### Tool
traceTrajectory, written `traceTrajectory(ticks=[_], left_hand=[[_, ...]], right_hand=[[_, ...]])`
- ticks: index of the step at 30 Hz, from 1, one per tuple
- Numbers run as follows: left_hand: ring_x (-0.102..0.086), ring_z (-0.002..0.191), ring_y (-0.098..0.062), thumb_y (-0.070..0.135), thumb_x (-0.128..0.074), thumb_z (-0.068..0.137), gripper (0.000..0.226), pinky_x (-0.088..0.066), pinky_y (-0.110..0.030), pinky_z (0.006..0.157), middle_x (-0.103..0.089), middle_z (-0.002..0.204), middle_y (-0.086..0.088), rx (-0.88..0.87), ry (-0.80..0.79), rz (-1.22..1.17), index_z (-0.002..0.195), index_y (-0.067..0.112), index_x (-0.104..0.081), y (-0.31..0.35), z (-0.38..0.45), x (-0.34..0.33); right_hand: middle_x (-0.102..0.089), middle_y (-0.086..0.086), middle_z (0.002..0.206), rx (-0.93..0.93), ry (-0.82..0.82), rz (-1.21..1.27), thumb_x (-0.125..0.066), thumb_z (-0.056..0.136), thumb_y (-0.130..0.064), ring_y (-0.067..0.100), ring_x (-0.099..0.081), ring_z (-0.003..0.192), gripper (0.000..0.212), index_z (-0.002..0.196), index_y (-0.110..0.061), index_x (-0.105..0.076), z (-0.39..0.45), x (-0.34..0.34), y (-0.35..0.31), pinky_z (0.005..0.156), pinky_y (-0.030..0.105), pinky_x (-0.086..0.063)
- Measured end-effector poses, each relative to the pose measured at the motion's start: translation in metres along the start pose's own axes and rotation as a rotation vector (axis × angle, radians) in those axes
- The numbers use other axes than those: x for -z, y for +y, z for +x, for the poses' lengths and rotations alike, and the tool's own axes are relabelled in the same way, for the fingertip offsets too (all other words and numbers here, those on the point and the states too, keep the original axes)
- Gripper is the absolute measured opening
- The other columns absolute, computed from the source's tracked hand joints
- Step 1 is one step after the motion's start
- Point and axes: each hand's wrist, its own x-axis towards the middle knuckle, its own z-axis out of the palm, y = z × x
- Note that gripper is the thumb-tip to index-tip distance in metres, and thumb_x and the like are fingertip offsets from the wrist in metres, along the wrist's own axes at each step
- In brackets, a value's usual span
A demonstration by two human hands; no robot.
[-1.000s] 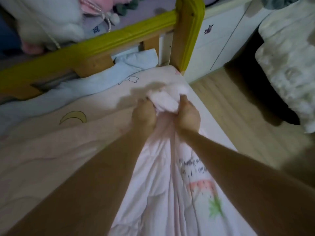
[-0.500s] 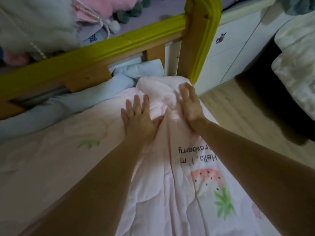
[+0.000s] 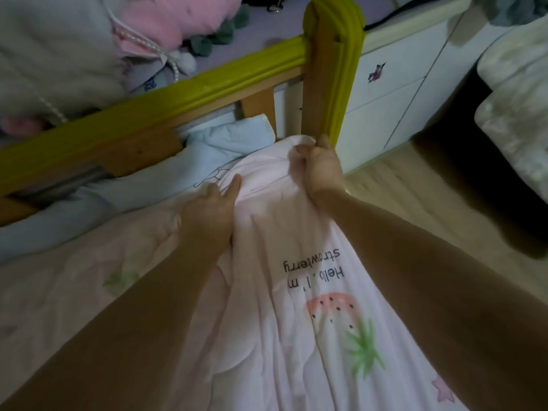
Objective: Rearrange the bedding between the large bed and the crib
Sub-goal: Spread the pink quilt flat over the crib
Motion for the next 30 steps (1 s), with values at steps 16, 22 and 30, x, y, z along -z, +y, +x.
traceTrajectory(ticks=[16,22,30], left_hand=[[-0.029,0.14,-0.034,0.029,-0.037,0.082,0.058,-0.012,-0.045,0.116,-0.042,0.146,-0.013,-0.498,0.107,-0.566,0.136,0.013,-0.051,0.078,-0.084,0.05],[-0.001,0.147,-0.021,0.024,-0.049,0.09,0.065,0.004,-0.038,0.119,-0.017,0.158,0.003,-0.899,-0.187,-0.377,0.15,0.024,-0.024,0.129,-0.158,0.076],[0.004,0.148,-0.02,0.038,-0.04,0.099,0.062,0.006,-0.039,0.119,-0.008,0.16,0.004,-1.086,-0.236,-0.134,0.152,0.023,-0.011,0.165,-0.249,0.088]], right_hand=[[-0.022,0.005,0.157,-0.281,-0.311,0.03,-0.032,0.101,-0.04,0.019,-0.022,0.144,0.057,0.151,-0.013,-0.021,-0.18,0.07,0.04,0.113,0.028,-0.019],[-0.025,-0.003,0.156,-0.447,-0.347,0.073,-0.042,0.099,-0.038,0.011,-0.024,0.143,0.051,0.146,-0.02,-0.035,-0.31,0.127,0.054,0.111,0.019,-0.018],[-0.06,0.0,0.126,-0.594,-0.229,0.176,-0.055,0.094,-0.031,0.02,-0.059,0.111,0.035,0.124,-0.014,-0.057,-0.465,0.157,0.015,0.095,0.03,-0.045]])
